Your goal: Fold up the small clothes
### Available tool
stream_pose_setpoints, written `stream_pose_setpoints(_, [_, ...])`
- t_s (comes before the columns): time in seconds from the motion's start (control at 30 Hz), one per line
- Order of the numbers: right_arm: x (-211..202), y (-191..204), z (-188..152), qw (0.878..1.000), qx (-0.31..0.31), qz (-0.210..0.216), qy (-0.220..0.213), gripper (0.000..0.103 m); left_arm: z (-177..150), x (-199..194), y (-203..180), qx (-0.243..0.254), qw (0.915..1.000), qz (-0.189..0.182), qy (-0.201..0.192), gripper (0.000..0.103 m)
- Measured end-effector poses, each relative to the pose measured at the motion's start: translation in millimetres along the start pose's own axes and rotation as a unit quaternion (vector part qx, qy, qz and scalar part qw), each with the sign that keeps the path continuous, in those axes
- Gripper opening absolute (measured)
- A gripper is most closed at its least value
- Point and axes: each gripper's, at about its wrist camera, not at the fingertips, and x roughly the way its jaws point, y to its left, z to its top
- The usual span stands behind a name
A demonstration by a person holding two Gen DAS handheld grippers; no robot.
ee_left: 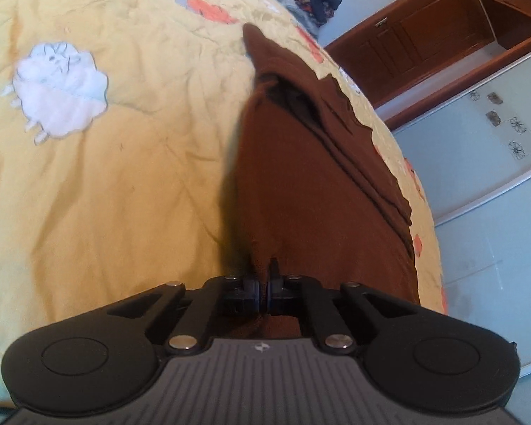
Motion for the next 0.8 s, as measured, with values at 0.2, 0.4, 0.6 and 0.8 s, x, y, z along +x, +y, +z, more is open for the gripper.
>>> stream_pose_setpoints(0.2, [-24,-28,-2,1.0,0.017,-0.006,-0.023,0.009,2,-13,-1,0.049,0.9983,0.032,-0.008,0.004])
stream_pose_setpoints(0.4, [-27,-19,-16,0.999,0.039,0.022,-0.014,0.058,-23,-18,-1,0.009,0.9984,-0.028,0.047,0.02])
stream_pose_setpoints(0.6, [-25,2,-37,0.998,0.017,0.053,0.028,0.048,-38,-21,0,0.011,0.9992,-0.018,0.034,0.004])
stream_pose_setpoints(0.8, [-44,-28,-36,0.999,0.03,0.012,-0.001,0.007,-29,-36,8,0.039,0.999,0.01,0.017,0.003])
